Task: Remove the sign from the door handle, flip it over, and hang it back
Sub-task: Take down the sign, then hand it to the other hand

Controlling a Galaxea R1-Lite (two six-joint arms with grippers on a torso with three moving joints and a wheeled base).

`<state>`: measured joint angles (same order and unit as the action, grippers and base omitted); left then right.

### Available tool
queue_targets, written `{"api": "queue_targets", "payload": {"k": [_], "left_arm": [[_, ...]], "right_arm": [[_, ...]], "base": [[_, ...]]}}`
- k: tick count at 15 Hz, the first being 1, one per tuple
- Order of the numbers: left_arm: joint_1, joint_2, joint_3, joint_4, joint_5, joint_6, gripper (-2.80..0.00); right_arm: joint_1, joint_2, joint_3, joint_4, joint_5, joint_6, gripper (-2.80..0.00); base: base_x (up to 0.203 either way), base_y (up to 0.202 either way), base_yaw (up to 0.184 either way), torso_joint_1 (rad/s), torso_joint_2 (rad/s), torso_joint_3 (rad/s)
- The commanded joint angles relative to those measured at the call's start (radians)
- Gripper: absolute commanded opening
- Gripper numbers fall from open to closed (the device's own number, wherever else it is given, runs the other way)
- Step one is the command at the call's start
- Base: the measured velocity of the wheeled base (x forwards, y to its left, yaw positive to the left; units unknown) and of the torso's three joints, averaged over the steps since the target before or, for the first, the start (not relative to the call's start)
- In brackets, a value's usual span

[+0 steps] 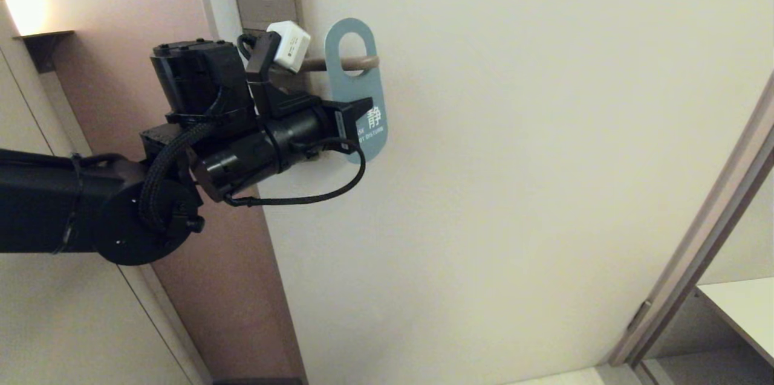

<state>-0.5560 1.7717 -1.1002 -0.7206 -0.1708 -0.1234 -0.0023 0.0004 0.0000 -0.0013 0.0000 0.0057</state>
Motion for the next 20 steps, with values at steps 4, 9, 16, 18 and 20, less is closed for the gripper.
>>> {"api": "queue_targets", "payload": {"k": [4,9,16,18,20], "left_arm": [[-0.047,0.001,0.004,-0.005,0.023,-0.001,-2.80],[-0.084,-0.027,0.021,0.014,0.059,-0.001,-2.80],[-0.142,-0.152,0.144,0.015,0.055,-0.001,-2.80],[-0.162,-0.195,0.180,0.015,0.029,-0.001,-2.80],[-0.169,-0.235,0.200,0.016,-0.039,-0.001,-2.80]], "right_arm": [[0.001,0.000,0.000,0.000,0.000,0.000,-2.80],[-0.001,0.000,0.000,0.000,0.000,0.000,-2.80],[0.001,0.000,0.000,0.000,0.000,0.000,-2.80],[-0.001,0.000,0.000,0.000,0.000,0.000,-2.80],[0.001,0.000,0.000,0.000,0.000,0.000,-2.80]], "base": [[0.000,0.000,0.000,0.000,0.00,0.000],[0.000,0.000,0.000,0.000,0.00,0.000],[0.000,0.000,0.000,0.000,0.00,0.000],[0.000,0.000,0.000,0.000,0.00,0.000],[0.000,0.000,0.000,0.000,0.00,0.000]]}}
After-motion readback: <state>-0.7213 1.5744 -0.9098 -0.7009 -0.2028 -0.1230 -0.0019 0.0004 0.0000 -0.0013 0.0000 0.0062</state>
